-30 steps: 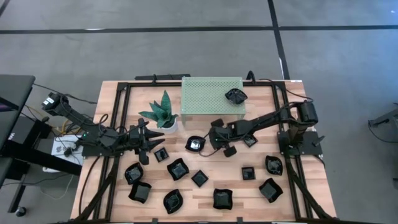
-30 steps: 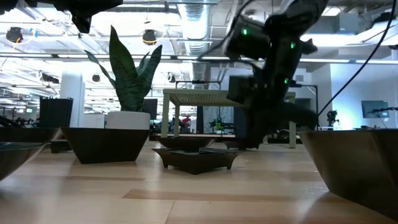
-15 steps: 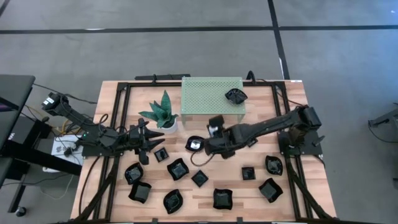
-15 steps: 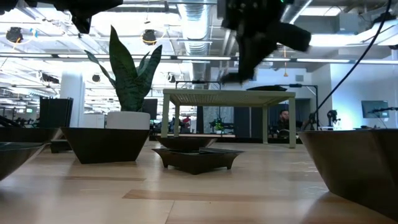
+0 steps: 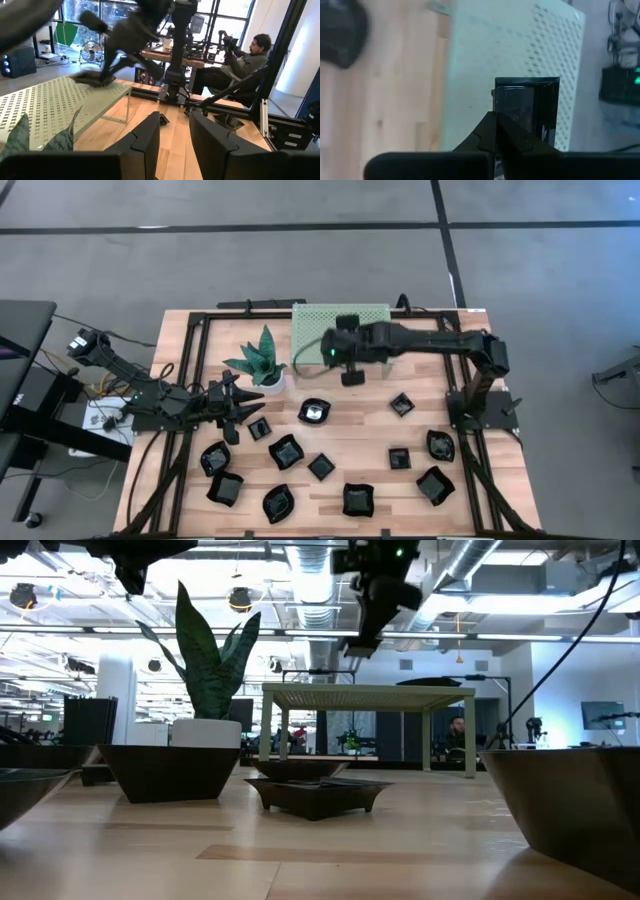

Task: Pick & Place Mini shaped plates
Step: Put the square plate on the shelf

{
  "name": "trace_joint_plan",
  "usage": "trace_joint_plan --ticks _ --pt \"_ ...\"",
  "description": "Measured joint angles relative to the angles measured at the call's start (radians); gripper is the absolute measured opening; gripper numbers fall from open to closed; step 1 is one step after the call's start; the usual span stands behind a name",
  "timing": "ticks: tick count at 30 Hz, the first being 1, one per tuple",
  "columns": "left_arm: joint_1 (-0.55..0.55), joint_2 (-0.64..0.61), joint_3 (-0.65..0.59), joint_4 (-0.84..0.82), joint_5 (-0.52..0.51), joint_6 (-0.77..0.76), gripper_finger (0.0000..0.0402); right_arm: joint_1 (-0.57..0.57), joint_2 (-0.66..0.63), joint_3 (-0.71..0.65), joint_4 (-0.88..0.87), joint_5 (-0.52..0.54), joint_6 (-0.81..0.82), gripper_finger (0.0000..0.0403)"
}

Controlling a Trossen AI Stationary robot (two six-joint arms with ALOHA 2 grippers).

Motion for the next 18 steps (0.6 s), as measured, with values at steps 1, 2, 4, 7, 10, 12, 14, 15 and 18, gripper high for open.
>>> trace_joint_plan --ticks 1,2,4,7,10,12,14,15,18 --pt "0.000 0.000 0.000 0.000 0.000 0.000 0.0108 -0.021 0.001 0.000 0.003 -0.001 0.000 0.0001" --pt "0.000 0.000 0.000 0.000 0.000 0.000 0.0108 -0.040 0.002 0.000 0.007 -0.005 -0.001 0.0001" --pt "0.000 0.000 0.000 0.000 0.000 0.000 0.0108 -0.073 0.002 0.000 0.026 -0.035 -0.004 0.0001" --pt "0.000 0.000 0.000 0.000 0.000 0.000 0.0108 -0.109 0.002 0.000 0.053 -0.128 -0.004 0.0002" --pt "0.000 0.000 0.000 0.000 0.000 0.000 0.0108 -0.127 0.002 -0.006 0.078 -0.210 -0.008 0.0001" --pt "0.000 0.000 0.000 0.000 0.000 0.000 0.0108 -0.127 0.001 -0.038 0.117 -0.202 -0.023 0.0001" --pt "0.000 0.000 0.000 0.000 0.000 0.000 0.0108 -0.129 0.004 -0.068 0.119 -0.201 -0.024 0.0001" --pt "0.000 0.000 0.000 0.000 0.000 0.000 0.0108 -0.130 0.005 -0.079 0.123 -0.196 -0.009 0.0001" --pt "0.000 0.000 0.000 0.000 0.000 0.000 0.0108 -0.133 0.002 -0.118 0.187 -0.152 0.018 0.0000"
